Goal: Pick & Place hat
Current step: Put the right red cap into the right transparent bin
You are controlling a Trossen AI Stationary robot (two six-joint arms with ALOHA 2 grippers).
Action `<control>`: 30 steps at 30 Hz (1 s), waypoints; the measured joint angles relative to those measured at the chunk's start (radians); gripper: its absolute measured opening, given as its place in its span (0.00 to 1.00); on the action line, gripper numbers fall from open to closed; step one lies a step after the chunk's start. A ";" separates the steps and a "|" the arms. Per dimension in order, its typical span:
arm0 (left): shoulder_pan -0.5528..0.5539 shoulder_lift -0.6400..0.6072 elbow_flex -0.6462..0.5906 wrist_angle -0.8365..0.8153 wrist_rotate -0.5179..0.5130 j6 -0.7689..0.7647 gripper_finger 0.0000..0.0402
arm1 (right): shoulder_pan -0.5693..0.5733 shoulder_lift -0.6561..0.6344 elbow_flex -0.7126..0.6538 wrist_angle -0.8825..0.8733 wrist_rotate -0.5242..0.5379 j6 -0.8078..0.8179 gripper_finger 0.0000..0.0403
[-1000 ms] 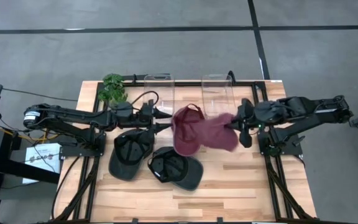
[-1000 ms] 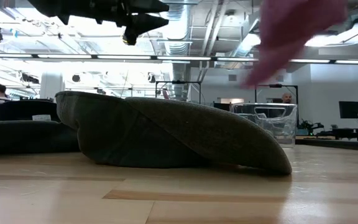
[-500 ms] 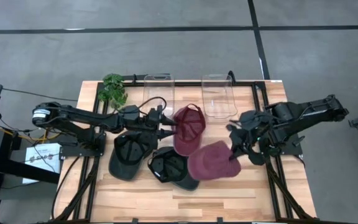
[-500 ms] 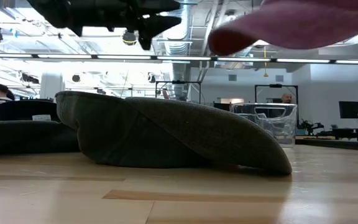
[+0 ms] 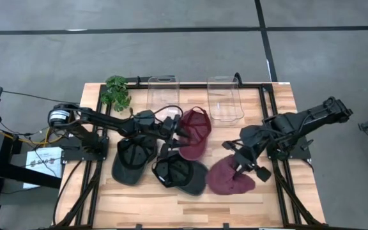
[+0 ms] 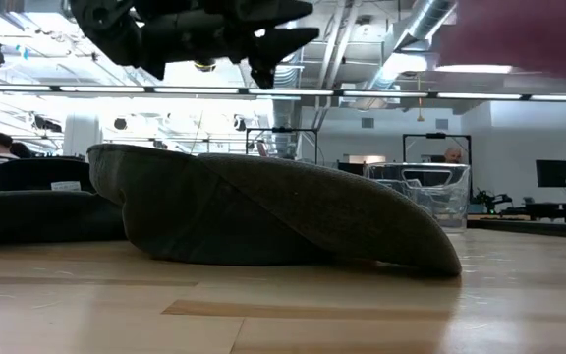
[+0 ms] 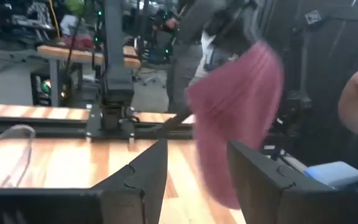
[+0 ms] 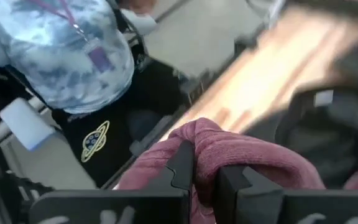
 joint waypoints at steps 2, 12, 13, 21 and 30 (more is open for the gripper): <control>0.000 0.023 0.005 0.001 0.021 -0.011 0.40 | 0.018 0.002 0.024 0.009 0.000 -0.068 0.04; -0.024 0.136 0.070 0.084 0.156 -0.080 0.39 | 0.015 0.002 0.097 0.018 -0.006 -0.322 0.04; -0.030 0.150 0.085 0.085 0.161 -0.081 0.38 | 0.003 0.002 0.097 0.020 -0.011 -0.325 0.04; -0.041 0.202 0.147 0.086 0.181 -0.072 0.38 | -0.033 0.009 0.097 0.057 -0.131 -0.330 0.04; -0.039 0.240 0.156 0.089 0.178 -0.070 0.38 | -0.038 0.029 0.097 0.086 -0.134 -0.407 0.04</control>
